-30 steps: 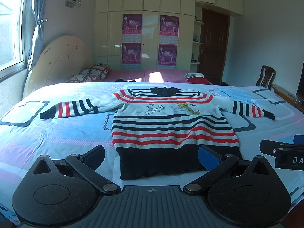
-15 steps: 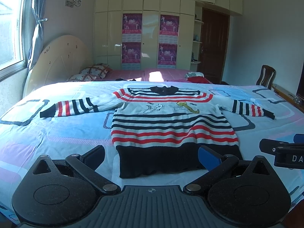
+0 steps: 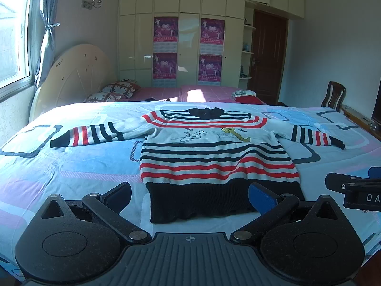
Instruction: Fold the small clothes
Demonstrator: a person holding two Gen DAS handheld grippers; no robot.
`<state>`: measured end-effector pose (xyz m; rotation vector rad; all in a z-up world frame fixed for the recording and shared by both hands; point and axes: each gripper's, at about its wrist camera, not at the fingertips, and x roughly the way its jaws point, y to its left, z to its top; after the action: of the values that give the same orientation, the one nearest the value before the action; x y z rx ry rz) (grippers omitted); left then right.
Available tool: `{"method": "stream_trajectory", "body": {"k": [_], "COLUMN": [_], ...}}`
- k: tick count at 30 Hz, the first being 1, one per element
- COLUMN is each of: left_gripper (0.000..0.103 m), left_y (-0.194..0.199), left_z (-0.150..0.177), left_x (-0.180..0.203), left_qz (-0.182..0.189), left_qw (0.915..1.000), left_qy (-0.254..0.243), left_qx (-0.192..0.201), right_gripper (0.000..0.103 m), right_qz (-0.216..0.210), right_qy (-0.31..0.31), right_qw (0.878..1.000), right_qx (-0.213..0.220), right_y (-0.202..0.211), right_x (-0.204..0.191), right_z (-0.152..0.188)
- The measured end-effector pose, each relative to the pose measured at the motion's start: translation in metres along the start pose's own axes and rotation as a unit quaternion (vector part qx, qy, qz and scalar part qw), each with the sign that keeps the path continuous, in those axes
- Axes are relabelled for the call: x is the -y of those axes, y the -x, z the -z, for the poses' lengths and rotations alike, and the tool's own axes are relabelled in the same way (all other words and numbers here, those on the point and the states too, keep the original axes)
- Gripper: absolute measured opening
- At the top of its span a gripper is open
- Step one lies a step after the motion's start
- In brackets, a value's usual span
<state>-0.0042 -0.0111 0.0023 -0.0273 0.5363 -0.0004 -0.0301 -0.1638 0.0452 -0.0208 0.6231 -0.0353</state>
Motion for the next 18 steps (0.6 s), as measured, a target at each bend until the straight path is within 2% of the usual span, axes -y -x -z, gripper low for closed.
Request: {"method": "stream_trajectory", "body": {"k": [11, 14, 18], "left_gripper": [0.103, 0.103, 0.103], "left_y": [-0.009, -0.022, -0.044], "left_z": [-0.005, -0.015, -0.035], "left_x": [0.008, 0.011, 0.01], "left_qz": [0.013, 0.038, 0.064], "left_qw": [0.9999, 0.9993, 0.9974], "left_qy": [-0.001, -0.004, 0.028], "left_qx": [0.001, -0.001, 0.018], "right_gripper": [0.103, 0.103, 0.103], "right_qz": [0.009, 0.01, 0.041], "right_qy": [-0.003, -0.02, -0.041], "right_qw": [1.0, 1.0, 0.998], "right_qx": [0.004, 0.007, 0.027], "right_y": [-0.001, -0.006, -0.021], "right_x": [0.008, 0.021, 0.053], "right_z": [-0.002, -0.006, -0.017]}}
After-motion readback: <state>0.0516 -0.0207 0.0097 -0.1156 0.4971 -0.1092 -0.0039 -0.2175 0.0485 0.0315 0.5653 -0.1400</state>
